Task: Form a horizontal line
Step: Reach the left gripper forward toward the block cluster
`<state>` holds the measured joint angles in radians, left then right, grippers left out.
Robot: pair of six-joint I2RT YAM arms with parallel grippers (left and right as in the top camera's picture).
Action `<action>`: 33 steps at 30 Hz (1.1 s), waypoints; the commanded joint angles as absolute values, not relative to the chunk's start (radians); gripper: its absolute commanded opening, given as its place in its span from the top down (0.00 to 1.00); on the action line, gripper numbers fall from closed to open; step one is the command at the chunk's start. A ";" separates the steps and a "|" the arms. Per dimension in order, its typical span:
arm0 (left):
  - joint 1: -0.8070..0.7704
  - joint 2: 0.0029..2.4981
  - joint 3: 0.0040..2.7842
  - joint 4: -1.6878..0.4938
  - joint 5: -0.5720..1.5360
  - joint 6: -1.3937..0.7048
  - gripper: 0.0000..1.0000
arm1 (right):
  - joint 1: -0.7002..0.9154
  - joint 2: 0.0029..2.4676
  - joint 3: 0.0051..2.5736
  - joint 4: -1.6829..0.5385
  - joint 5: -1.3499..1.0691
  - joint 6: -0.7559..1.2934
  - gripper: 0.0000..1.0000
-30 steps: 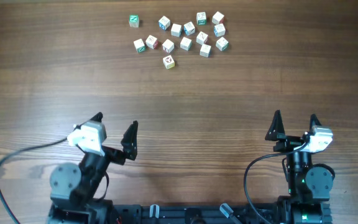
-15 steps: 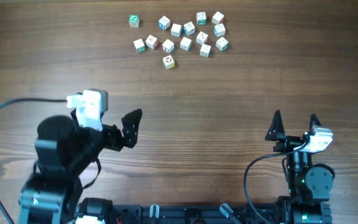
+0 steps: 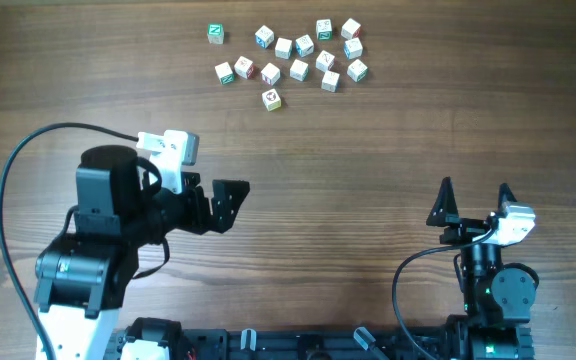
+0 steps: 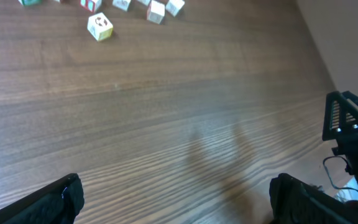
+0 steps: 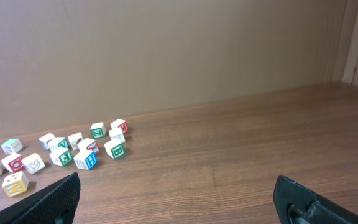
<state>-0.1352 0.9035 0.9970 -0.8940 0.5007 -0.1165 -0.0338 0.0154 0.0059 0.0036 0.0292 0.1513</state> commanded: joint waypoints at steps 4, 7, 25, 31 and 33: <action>-0.129 1.008 1.032 -0.896 0.523 -0.120 0.00 | -0.037 0.007 0.005 0.007 0.017 0.134 0.00; -0.129 1.082 1.063 -0.896 0.488 -0.120 0.00 | -0.037 0.007 0.005 0.007 0.017 0.133 0.00; -0.258 1.353 1.205 -0.733 0.132 -0.129 0.00 | -0.037 0.007 0.005 0.007 0.017 0.134 0.00; -0.332 1.414 1.205 -0.600 -0.035 -0.162 0.00 | -0.037 0.007 0.005 0.007 0.017 0.134 0.00; -0.345 1.441 1.205 -0.547 -0.051 -0.170 0.00 | -0.037 0.007 0.005 0.007 0.017 0.134 0.00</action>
